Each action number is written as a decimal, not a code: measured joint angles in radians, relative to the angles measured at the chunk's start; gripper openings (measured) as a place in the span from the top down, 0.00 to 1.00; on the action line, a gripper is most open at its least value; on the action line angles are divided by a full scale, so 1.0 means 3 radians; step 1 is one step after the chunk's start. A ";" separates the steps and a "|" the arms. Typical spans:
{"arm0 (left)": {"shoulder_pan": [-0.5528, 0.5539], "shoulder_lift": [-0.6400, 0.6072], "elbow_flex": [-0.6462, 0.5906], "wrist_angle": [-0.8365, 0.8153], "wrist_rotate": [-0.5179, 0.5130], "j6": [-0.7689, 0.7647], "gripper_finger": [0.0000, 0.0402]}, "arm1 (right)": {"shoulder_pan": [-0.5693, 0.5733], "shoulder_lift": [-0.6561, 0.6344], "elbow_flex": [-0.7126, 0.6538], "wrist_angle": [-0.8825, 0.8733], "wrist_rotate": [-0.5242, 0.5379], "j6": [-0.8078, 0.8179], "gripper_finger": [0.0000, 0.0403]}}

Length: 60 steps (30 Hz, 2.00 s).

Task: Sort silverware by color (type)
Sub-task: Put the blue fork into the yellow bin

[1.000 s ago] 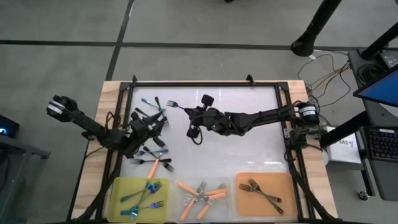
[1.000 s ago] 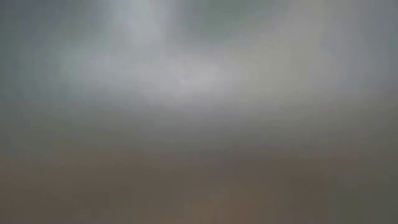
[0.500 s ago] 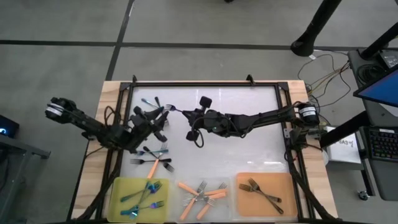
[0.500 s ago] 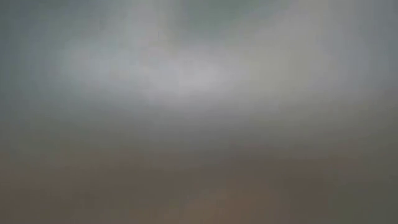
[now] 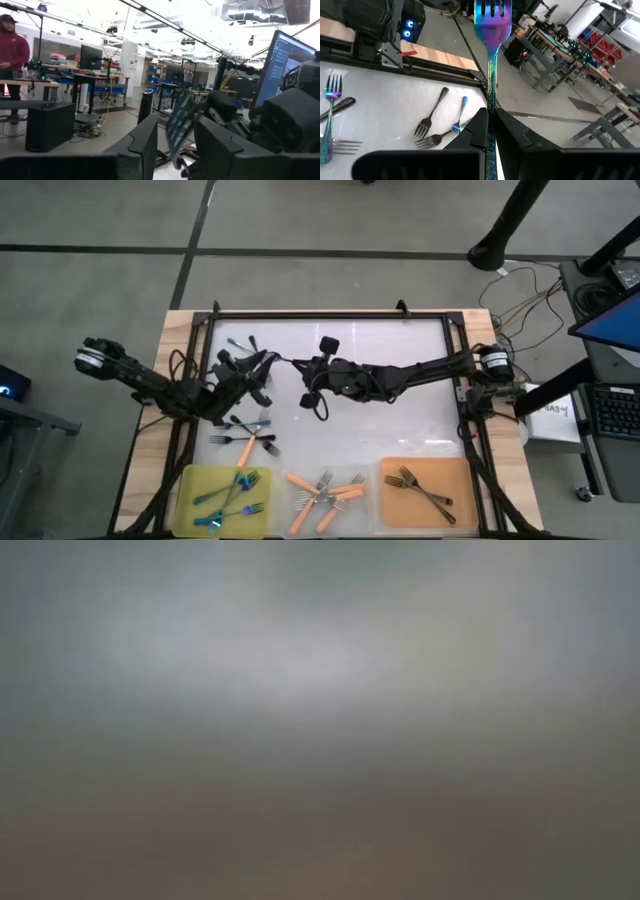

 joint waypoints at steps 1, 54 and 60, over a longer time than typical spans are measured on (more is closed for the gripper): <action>0.0006 0.0003 0.0001 0.0001 0.0000 0.0001 0.75 | 0.0003 0.0000 0.0000 0.0000 -0.0001 -0.0042 0.97; 0.0010 -0.0391 0.0001 -0.0071 -0.0896 0.1288 1.00 | -0.0058 -0.0010 -0.0001 -0.0591 0.0817 0.0169 0.68; -0.0019 -0.0388 0.0003 -0.0522 -0.0889 0.0820 1.00 | -0.0159 -0.0010 -0.0001 -0.0855 0.0822 0.0809 0.69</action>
